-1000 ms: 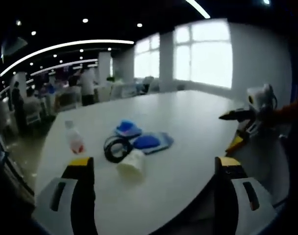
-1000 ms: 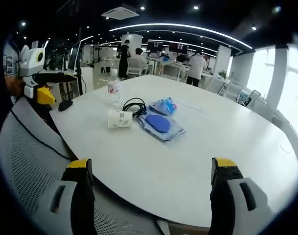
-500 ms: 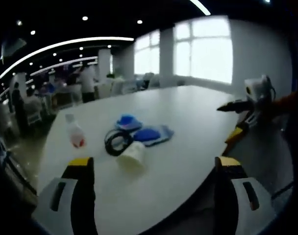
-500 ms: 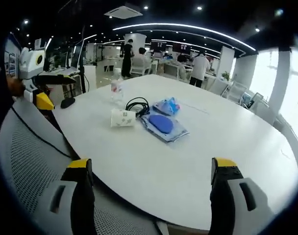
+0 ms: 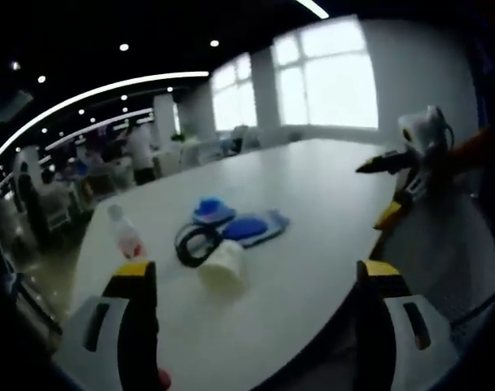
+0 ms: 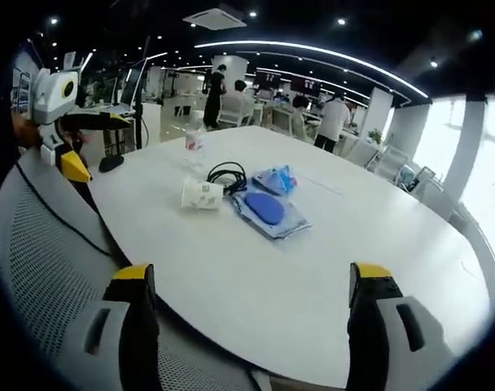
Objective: Arrange the tabletop items into an orderly group along one side of the table until the central work area is clear of visible clutter.
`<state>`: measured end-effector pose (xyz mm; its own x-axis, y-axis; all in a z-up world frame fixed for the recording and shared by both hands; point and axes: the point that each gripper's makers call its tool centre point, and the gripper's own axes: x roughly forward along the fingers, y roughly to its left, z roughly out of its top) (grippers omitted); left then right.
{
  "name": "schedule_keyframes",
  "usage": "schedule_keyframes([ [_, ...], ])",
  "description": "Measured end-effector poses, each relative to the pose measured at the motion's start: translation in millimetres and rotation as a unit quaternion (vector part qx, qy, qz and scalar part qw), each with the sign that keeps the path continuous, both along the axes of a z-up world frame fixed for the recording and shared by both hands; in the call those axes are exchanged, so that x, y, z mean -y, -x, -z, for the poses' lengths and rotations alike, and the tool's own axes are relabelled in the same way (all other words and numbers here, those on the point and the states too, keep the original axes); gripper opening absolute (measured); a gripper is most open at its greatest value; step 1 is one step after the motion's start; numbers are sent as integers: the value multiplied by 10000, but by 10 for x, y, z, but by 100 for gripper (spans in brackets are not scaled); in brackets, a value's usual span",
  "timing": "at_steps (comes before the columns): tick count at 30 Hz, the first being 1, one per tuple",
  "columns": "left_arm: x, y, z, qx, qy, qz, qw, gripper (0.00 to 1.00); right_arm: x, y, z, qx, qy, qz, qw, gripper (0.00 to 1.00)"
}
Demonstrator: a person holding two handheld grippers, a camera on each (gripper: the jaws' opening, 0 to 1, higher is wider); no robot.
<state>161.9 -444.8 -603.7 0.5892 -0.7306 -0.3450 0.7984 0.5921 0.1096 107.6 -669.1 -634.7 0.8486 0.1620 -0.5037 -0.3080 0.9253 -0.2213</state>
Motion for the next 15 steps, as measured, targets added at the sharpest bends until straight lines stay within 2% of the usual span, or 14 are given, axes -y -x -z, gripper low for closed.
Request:
schedule_keyframes([
  [9, -36, -22, -6, 34, 31, -80, 10000, 100, -1, 9, 26, -70, -64, 29, 10000, 100],
  [15, -49, -30, -24, 44, 103, -105, 9999, 100, -12, 50, 92, -356, -28, -10, 9994, 100],
])
